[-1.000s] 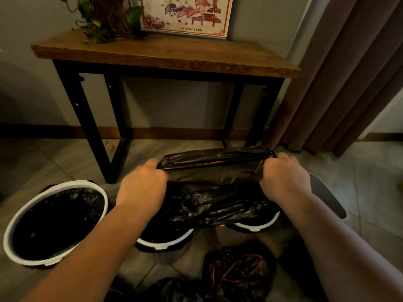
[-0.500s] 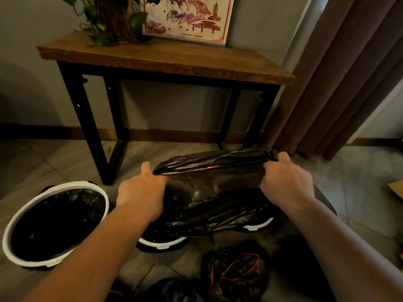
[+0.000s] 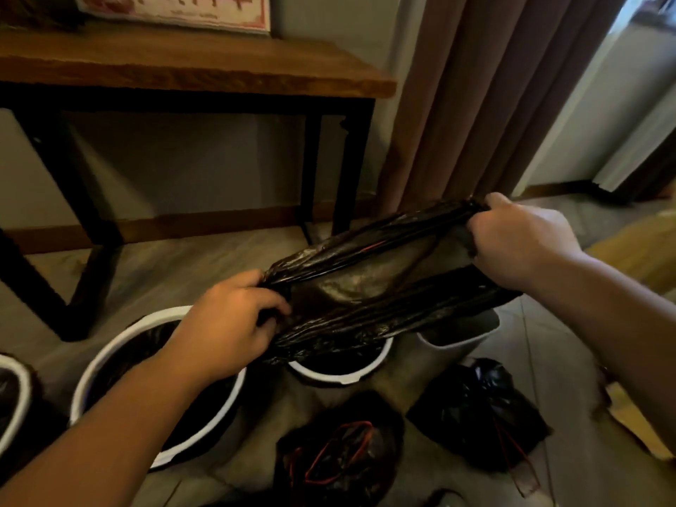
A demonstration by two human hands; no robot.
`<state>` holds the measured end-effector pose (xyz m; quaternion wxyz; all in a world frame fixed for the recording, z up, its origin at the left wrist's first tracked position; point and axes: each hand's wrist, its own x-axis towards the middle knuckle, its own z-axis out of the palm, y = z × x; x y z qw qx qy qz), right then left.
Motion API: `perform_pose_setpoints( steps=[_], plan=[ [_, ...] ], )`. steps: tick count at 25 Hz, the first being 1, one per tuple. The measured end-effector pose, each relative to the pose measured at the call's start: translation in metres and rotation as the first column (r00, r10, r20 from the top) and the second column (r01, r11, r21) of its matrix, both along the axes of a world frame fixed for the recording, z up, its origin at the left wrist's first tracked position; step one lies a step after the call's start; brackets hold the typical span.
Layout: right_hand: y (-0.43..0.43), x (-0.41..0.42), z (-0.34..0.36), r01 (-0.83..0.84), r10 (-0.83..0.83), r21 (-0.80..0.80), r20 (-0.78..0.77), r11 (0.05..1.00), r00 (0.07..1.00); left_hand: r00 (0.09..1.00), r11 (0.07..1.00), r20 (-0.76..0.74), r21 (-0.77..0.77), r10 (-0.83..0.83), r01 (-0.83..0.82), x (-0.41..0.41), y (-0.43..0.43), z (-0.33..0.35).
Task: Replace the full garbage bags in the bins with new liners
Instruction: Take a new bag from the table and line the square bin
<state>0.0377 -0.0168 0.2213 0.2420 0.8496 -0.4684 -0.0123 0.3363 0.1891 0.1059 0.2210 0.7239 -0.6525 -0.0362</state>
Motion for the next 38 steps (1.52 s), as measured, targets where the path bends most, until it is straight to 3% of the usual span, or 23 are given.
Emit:
perform_pose_setpoints(
  steps=[5, 7, 9, 11, 13, 15, 16, 17, 19, 21, 23, 24, 26, 29, 32, 34, 36, 38],
  plan=[
    [-0.089, -0.082, -0.07, 0.093, -0.133, 0.188, 0.214, 0.978, 0.968, 0.948, 0.985, -0.296, 0.086, -0.12, 0.152, -0.065, -0.101, -0.033],
    [-0.13, -0.113, -0.104, 0.168, -0.246, 0.298, 0.246, 0.94, 0.938, 0.884, 0.969, -0.437, 0.093, -0.168, 0.23, -0.086, -0.141, -0.051],
    [-0.171, -0.138, -0.136, 0.16, -0.333, 0.453, 0.332, 0.877, 0.882, 0.863, 0.969, -0.481, 0.101, -0.152, 0.227, -0.101, -0.178, -0.072],
    [-0.202, -0.153, -0.165, 0.076, -0.446, 0.653, 0.422, 0.753, 0.789, 0.843, 0.977, -0.535, 0.143, -0.058, 0.158, -0.114, -0.21, -0.091],
    [-0.225, -0.154, -0.189, -0.026, -0.579, 0.831, 0.409, 0.555, 0.705, 0.73, 0.966, -0.68, 0.227, 0.069, 0.12, -0.134, -0.244, -0.108],
    [-0.242, -0.142, -0.208, -0.112, -0.657, 0.931, 0.328, 0.349, 0.679, 0.64, 0.93, -0.749, 0.338, 0.175, 0.142, -0.162, -0.283, -0.118],
    [-0.248, -0.135, -0.218, -0.157, -0.654, 0.944, 0.316, 0.292, 0.687, 0.636, 0.905, -0.74, 0.398, 0.219, 0.152, -0.174, -0.303, -0.123],
    [-0.255, -0.126, -0.228, -0.187, -0.633, 0.941, 0.329, 0.282, 0.701, 0.653, 0.88, -0.716, 0.448, 0.249, 0.156, -0.184, -0.321, -0.128],
    [-0.266, -0.105, -0.246, -0.207, -0.561, 0.913, 0.382, 0.351, 0.734, 0.703, 0.847, -0.655, 0.512, 0.277, 0.143, -0.199, -0.35, -0.138],
    [-0.276, -0.081, -0.265, -0.177, -0.451, 0.909, 0.348, 0.378, 0.822, 0.696, 0.835, -0.651, 0.533, 0.304, 0.133, -0.207, -0.372, -0.156],
    [-0.279, -0.054, -0.286, -0.106, -0.252, 0.941, 0.193, 0.322, 0.948, 0.687, 0.805, -0.619, 0.587, 0.381, 0.082, -0.215, -0.388, -0.179],
    [-0.281, -0.044, -0.299, -0.034, -0.171, 0.958, 0.086, 0.285, 0.981, 0.689, 0.783, -0.592, 0.619, 0.418, 0.057, -0.219, -0.394, -0.189],
    [-0.283, -0.032, -0.314, 0.055, -0.043, 0.951, -0.044, 0.304, 0.998, 0.71, 0.742, -0.546, 0.669, 0.445, 0.049, -0.229, -0.402, -0.208],
    [-0.287, -0.023, -0.305, 0.043, -0.067, 0.919, -0.019, 0.393, 0.998, 0.726, 0.715, -0.52, 0.697, 0.449, 0.058, -0.238, -0.406, -0.223],
    [-0.286, -0.038, -0.291, -0.031, -0.095, 0.857, 0.092, 0.515, 0.991, 0.91, 0.68, -0.297, 0.733, 0.289, 0.023, -0.24, -0.401, -0.224],
    [-0.281, -0.053, -0.293, -0.07, -0.123, 0.811, 0.173, 0.581, 0.977, 0.978, 0.715, -0.134, 0.699, 0.158, -0.019, -0.241, -0.396, -0.213],
    [-0.278, -0.062, -0.301, -0.145, -0.262, 0.825, 0.333, 0.546, 0.906, 0.997, 0.789, -0.063, 0.615, 0.045, 0.003, -0.244, -0.389, -0.199],
    [-0.274, -0.061, -0.31, -0.155, -0.243, 0.856, 0.306, 0.494, 0.92, 0.999, 0.836, -0.045, 0.549, -0.004, 0.028, -0.246, -0.383, -0.188]
  ],
)
